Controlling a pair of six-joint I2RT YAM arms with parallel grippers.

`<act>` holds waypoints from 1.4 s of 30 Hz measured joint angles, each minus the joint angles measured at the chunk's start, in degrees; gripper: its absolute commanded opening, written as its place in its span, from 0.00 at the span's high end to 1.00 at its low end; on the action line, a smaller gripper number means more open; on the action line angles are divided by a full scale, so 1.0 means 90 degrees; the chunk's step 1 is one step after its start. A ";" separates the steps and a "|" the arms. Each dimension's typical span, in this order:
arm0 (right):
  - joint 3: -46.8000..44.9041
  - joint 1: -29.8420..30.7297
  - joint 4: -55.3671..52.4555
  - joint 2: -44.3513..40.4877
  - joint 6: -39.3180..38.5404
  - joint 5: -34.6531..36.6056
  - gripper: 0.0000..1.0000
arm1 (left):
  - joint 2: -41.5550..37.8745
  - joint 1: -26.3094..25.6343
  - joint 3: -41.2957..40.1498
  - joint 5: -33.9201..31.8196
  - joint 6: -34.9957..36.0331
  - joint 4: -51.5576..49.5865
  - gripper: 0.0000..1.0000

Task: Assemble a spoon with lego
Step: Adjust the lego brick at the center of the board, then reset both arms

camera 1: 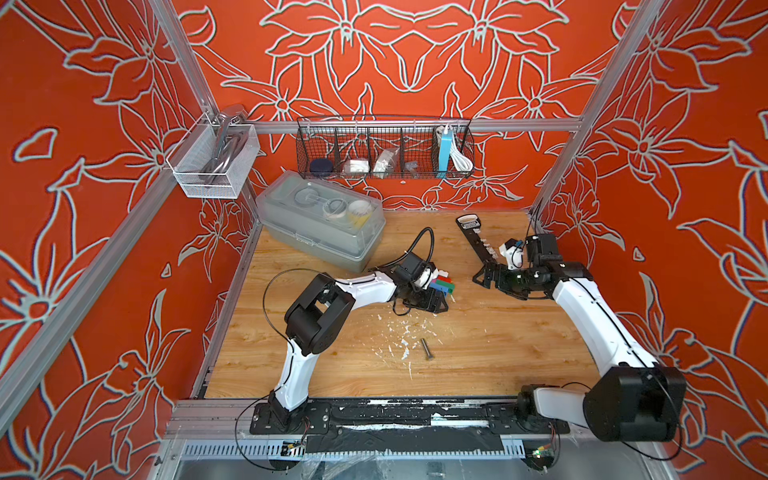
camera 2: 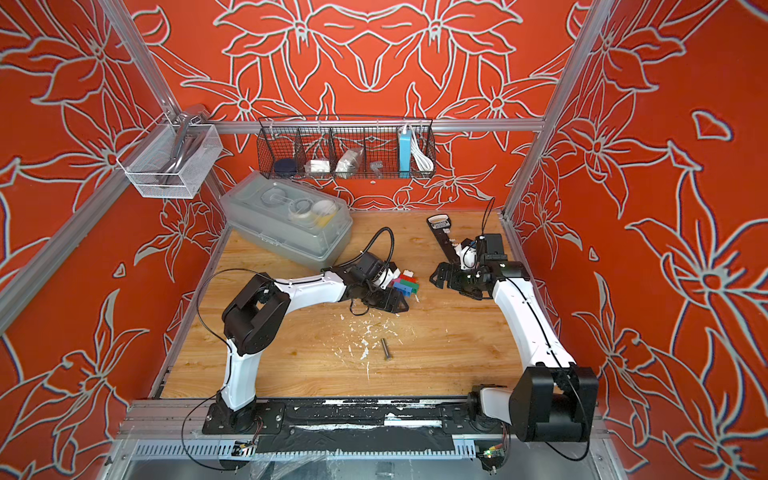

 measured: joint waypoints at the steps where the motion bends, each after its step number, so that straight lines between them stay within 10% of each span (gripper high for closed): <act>1: 0.0000 0.0000 -0.0002 0.0000 0.0000 -0.0017 0.00 | 0.0000 -0.0044 -0.0007 -0.0029 -0.0044 0.0058 0.19; 11: -0.0136 -0.0068 0.0063 -0.0313 -0.0032 0.0202 0.00 | -0.0007 -0.0243 0.0192 -0.0294 -0.0180 0.0221 0.15; 12: -0.0245 -0.0092 0.0143 -0.0435 -0.0022 0.0352 0.00 | -0.0112 -0.0243 0.0075 -0.0369 -0.0177 0.0216 0.02; 17: -0.1345 -0.0163 0.1222 -0.1379 -0.0083 0.1341 0.00 | -0.1829 -0.0005 -0.1443 -0.0886 -0.0151 0.0177 0.02; 26: -0.5731 -0.0165 0.6390 -0.2516 -0.0549 0.4005 0.00 | -0.6598 0.3075 -0.5442 -0.2917 0.1209 0.2227 0.02; 34: -0.5486 -0.0100 0.9777 0.0687 -0.1479 0.4286 0.00 | -0.5202 0.4386 -0.7480 -0.4075 0.1996 0.4945 0.02; 42: -0.4920 0.0265 1.0217 0.0962 -0.2025 0.4257 0.00 | -0.3946 0.4629 -0.6883 -0.3570 0.2317 0.5984 0.02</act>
